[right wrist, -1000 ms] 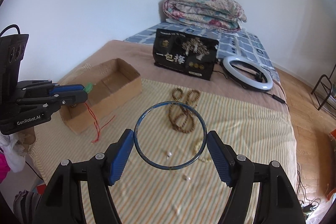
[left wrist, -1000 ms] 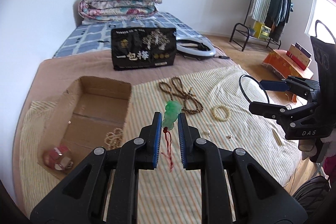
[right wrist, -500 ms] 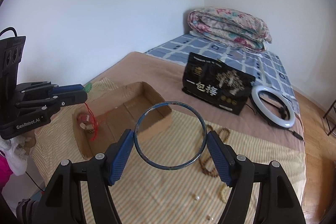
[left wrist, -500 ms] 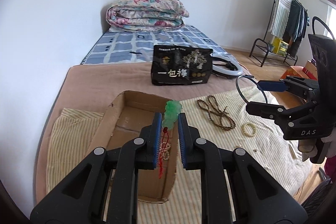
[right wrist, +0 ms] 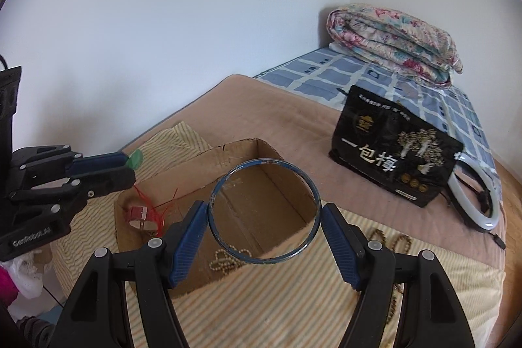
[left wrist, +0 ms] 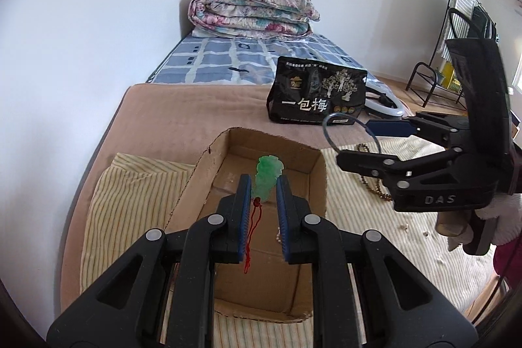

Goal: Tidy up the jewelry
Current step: 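Carry pendant and bangle into the cardboard box and open both tools to release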

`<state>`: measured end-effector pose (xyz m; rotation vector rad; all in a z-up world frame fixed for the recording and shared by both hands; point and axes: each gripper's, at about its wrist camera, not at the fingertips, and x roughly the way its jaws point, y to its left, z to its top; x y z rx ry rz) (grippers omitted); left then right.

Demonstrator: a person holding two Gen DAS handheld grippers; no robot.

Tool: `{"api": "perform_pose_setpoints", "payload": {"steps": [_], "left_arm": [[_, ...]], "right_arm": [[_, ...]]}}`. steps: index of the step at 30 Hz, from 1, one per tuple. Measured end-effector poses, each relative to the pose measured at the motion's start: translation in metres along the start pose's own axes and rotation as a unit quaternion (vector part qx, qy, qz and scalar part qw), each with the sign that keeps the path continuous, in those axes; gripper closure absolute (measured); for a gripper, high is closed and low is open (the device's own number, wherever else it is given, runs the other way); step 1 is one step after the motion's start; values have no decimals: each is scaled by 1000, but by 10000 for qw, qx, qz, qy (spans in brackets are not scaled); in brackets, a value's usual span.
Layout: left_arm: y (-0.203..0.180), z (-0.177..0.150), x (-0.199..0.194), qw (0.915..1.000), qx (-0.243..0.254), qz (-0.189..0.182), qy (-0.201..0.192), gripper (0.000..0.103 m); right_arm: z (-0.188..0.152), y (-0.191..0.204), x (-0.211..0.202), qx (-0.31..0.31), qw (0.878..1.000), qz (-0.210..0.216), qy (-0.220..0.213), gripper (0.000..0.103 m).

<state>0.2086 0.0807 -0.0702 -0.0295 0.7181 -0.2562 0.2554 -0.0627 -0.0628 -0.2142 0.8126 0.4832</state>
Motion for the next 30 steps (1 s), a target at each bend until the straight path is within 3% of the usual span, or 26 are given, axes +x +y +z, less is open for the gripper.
{"api": "perform_pose_setpoints", "payload": {"steps": [9, 19, 22, 24, 26, 30], "left_arm": [[16, -14, 26, 9995, -166, 82, 243, 88], [18, -31, 39, 9988, -119, 59, 476, 88], [18, -32, 41, 9985, -145, 35, 523, 88], [18, -33, 42, 9984, -152, 54, 541, 82], [18, -34, 41, 9985, -139, 102, 516, 68], [16, -35, 40, 9984, -149, 107, 529, 68]], "right_arm": [[3, -2, 55, 87, 9996, 87, 238, 29], [2, -8, 80, 176, 9992, 75, 355, 29], [2, -7, 80, 149, 9992, 73, 351, 18], [2, -7, 78, 144, 9994, 42, 311, 13], [2, -7, 75, 151, 9995, 31, 275, 13], [1, -7, 71, 151, 9996, 11, 249, 11]]}}
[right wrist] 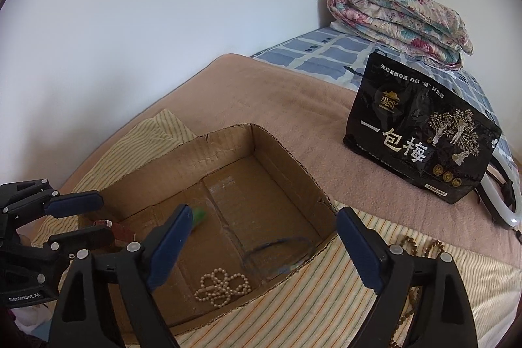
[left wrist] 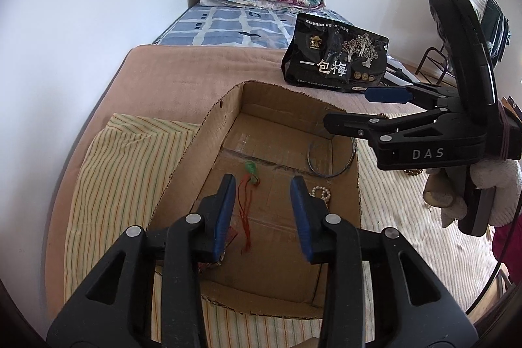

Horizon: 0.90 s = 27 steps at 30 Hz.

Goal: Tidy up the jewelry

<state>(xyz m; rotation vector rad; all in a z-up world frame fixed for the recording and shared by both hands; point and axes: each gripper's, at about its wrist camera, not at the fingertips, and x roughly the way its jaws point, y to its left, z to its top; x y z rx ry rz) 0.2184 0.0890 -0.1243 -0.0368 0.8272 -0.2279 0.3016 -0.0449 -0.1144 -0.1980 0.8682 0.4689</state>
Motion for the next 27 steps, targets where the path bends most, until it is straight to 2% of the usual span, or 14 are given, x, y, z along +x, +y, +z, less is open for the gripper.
{"api": "perform_pose_setpoints", "payload": {"steps": [16, 27], "left_arm": [[-12, 4, -14, 9999, 67, -6, -84, 68], [-50, 12, -18, 9992, 329, -172, -136, 68]], "right_arm": [[-7, -8, -38, 21, 9997, -107, -230, 9], [-30, -35, -84, 126, 9985, -374, -374, 6]]}}
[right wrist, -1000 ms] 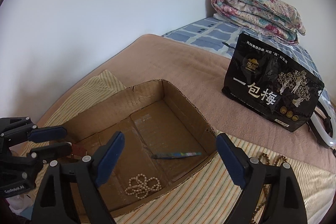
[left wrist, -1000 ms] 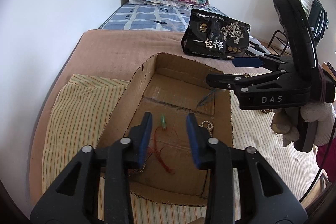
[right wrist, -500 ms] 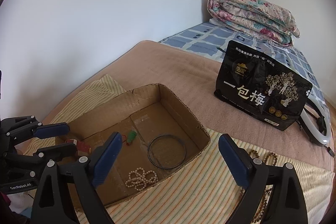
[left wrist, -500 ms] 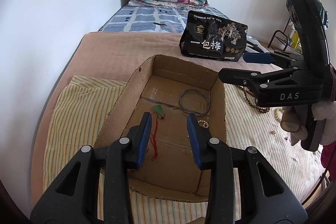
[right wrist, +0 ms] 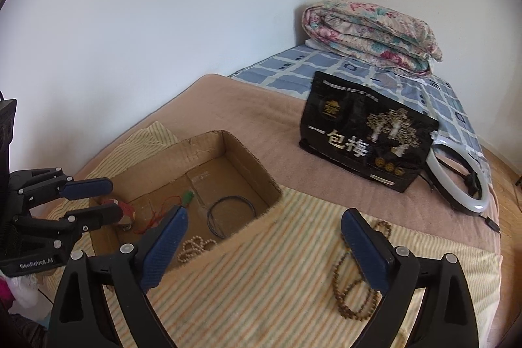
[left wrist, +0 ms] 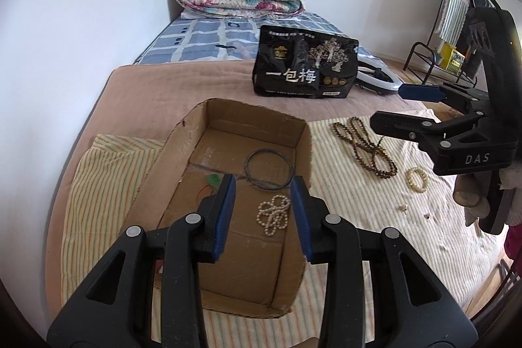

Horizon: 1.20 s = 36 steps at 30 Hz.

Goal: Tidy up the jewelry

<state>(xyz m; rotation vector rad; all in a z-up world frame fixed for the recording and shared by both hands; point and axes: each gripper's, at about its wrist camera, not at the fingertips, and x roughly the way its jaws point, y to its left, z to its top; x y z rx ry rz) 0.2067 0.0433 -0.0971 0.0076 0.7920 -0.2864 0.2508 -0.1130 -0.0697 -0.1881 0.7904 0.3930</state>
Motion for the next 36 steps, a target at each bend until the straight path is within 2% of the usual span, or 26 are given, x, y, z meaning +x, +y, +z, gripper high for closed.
{"api": "perform_pose_setpoints", "payload": {"steps": [11, 20, 28, 36], "left_arm": [[-58, 9, 17, 9987, 363, -331, 92, 68], [-113, 7, 42, 9947, 683, -703, 304, 68], [-158, -7, 66, 9874, 1037, -1032, 606, 68], [-195, -25, 90, 9753, 1517, -1328, 908, 69]], "right_arm": [[-39, -74, -49, 332, 9977, -589, 68, 6], [-84, -128, -70, 668, 9927, -955, 310, 6], [-135, -170, -63, 1098, 9858, -1093, 643, 6], [-177, -200, -45, 1627, 9772, -970, 958, 6]]}}
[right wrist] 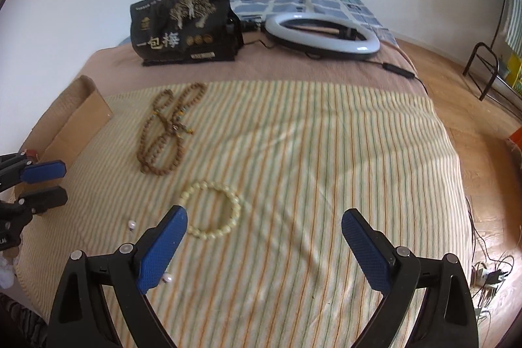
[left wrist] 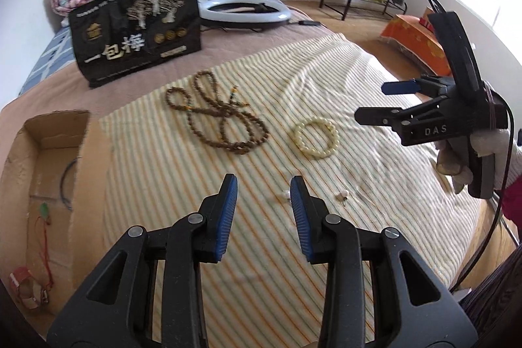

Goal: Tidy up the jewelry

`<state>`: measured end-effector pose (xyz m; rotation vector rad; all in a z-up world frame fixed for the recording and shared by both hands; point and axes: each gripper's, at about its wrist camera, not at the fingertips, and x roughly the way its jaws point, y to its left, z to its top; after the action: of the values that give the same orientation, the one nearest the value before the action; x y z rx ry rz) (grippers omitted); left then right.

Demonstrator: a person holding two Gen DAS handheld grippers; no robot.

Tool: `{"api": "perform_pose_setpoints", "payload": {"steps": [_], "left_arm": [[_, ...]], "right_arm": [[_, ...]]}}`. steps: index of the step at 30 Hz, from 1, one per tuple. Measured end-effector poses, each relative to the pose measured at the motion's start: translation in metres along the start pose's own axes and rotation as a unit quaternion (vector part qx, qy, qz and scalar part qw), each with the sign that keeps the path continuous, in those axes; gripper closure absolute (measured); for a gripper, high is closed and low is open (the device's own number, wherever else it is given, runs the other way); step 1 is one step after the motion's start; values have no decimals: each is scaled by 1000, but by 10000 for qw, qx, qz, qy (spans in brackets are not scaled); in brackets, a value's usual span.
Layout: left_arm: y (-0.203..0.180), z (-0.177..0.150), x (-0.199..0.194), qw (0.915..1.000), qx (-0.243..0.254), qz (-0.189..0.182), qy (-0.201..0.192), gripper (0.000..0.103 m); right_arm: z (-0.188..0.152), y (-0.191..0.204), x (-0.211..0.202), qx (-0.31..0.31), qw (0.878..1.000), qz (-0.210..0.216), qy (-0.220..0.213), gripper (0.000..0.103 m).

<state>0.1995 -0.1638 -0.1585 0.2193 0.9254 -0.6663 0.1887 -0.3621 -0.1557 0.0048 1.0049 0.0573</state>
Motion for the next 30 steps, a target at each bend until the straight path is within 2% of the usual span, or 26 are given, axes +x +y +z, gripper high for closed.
{"api": "perform_pose_setpoints", "payload": {"steps": [2, 3, 8, 13, 16, 21, 30], "left_arm": [[-5, -3, 8, 9999, 70, -85, 96, 78], [-7, -5, 13, 9998, 85, -127, 159, 79], [-14, -11, 34, 9990, 141, -204, 364, 80], [-15, -13, 46, 9987, 181, -204, 419, 82], [-15, -14, 51, 9986, 217, -176, 443, 82], [-16, -15, 58, 9984, 262, -152, 483, 88], [-17, -18, 69, 9982, 241, -158, 533, 94]], "right_arm": [[-4, -2, 6, 26, 10000, 35, 47, 6], [-6, -3, 9, 38, 9999, 86, 62, 6], [-11, 6, 22, -134, 9997, 110, 189, 14], [-11, 14, 34, -216, 9992, 228, 264, 15], [-11, 22, 38, -345, 9988, 190, 282, 23], [-7, 23, 44, -336, 9990, -1, 297, 28], [-6, 25, 54, -370, 9984, -125, 404, 45]]}}
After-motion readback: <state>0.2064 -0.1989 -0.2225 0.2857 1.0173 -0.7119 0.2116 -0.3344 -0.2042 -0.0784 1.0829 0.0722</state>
